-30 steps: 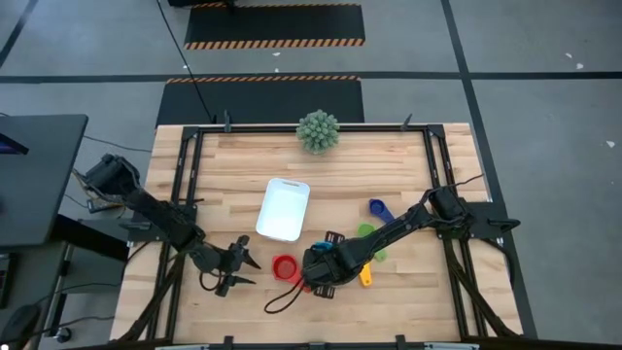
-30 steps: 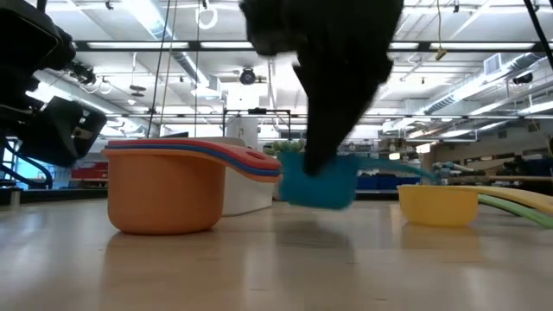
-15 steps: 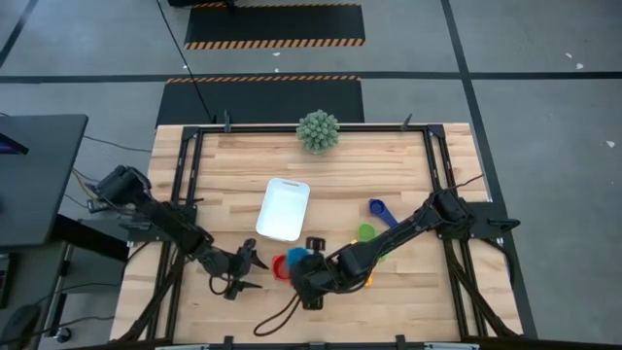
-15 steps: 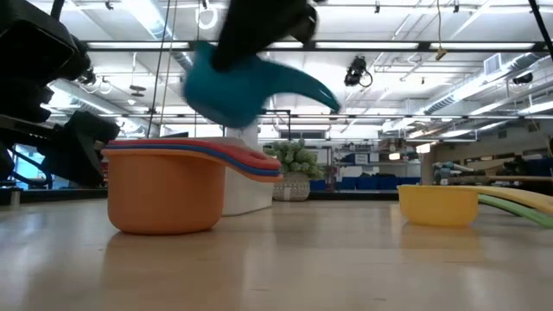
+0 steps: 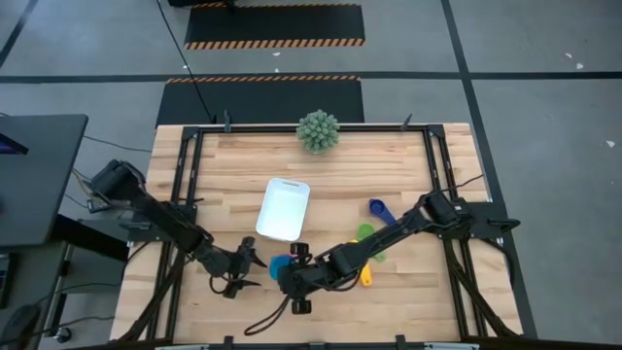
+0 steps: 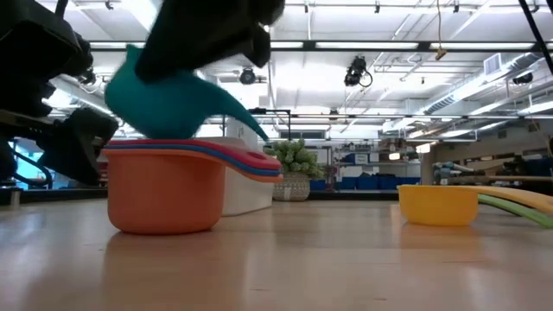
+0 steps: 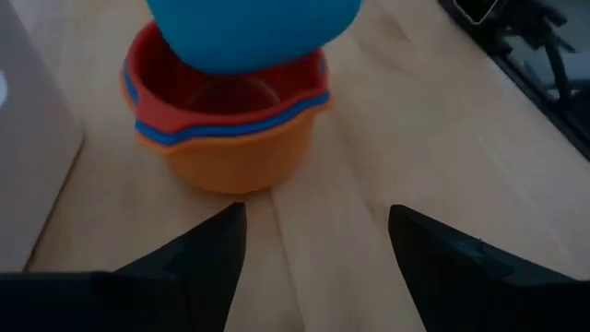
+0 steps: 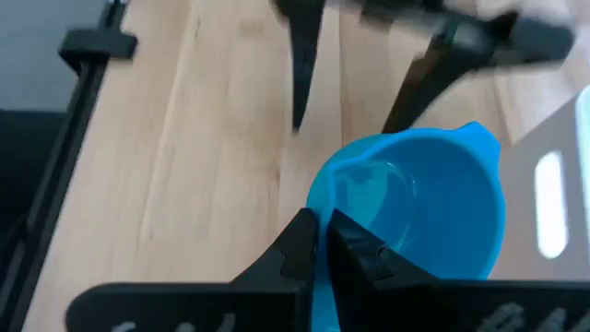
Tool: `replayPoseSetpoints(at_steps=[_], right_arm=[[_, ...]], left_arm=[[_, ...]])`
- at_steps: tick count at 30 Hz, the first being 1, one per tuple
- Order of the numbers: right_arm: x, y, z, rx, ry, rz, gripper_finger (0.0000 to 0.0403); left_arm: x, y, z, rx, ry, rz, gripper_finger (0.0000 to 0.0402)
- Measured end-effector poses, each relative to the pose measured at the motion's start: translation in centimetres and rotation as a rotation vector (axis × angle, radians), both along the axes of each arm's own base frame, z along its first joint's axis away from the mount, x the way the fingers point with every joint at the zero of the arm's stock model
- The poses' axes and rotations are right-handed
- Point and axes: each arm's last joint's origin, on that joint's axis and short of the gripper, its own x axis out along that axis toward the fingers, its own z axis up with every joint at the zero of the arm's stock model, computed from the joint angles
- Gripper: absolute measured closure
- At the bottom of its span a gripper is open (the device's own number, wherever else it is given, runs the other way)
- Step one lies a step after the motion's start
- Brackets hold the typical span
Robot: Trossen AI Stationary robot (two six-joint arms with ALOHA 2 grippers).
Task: Nest measuring cups in basket
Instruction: Stack the light blue measuring cup on the top of the red measuring cup, then adjust the stacked measuring cups
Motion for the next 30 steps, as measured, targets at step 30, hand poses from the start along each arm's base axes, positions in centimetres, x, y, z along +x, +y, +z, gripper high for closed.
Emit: replayPoseSetpoints(at_steps=[30], right_arm=[[-0.2, 0.1, 0.3, 0.112, 0.062, -0.042, 0.0234]], left_arm=[[-0.6, 0.1, 1.0, -0.019, 0.011, -0.026, 0.0132]])
